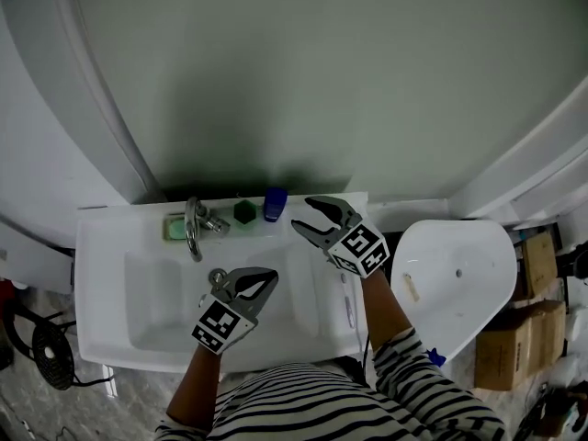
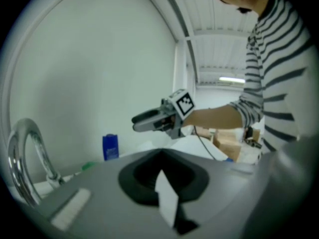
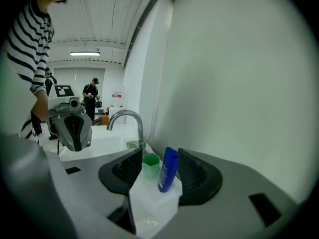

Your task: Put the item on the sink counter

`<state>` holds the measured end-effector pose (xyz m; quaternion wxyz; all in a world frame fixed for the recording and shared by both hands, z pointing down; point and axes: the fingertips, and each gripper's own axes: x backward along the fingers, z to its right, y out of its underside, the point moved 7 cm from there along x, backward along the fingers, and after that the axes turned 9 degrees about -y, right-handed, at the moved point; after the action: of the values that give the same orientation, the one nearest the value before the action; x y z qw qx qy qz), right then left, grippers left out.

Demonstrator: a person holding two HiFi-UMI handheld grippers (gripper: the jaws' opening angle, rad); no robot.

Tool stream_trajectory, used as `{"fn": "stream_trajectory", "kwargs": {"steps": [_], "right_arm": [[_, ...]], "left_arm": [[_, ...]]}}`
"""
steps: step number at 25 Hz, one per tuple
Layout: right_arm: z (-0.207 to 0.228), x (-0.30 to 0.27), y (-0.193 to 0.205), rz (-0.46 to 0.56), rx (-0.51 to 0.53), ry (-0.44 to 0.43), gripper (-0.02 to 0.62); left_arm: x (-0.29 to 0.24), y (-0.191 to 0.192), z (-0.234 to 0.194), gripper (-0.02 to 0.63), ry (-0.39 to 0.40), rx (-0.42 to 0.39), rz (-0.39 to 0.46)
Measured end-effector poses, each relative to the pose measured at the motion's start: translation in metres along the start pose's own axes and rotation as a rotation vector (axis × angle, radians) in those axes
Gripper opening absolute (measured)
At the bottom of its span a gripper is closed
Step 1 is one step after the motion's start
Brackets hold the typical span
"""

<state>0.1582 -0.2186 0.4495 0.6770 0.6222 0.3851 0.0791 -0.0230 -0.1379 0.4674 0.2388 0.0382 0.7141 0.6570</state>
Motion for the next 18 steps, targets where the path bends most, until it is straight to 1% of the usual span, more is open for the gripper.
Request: {"fn": "stream_trajectory", "kwargs": {"steps": [4,8,13,18], "right_arm": [[-0.01,0.017,0.008,0.0,-0.038,0.035,0.206],[-0.018,0.038,0.025,-0.023,-0.095,0.101,0.175],[-0.026,0.063,0.06,-0.097,-0.226,0.184,0.147],[-0.036,0.08,0.104,-0.19,-0.352,0.247,0.133]], "left_arm": [[-0.003,0.0,0.004,0.006,0.025,-0.005,-0.004],[-0.005,0.0,0.01,0.006,0.049,-0.015,-0.002],[-0.007,0.0,0.017,0.006,0.083,-0.025,0.011],[-0.008,0.001,0.024,0.006,0.103,-0.033,0.01]]}}
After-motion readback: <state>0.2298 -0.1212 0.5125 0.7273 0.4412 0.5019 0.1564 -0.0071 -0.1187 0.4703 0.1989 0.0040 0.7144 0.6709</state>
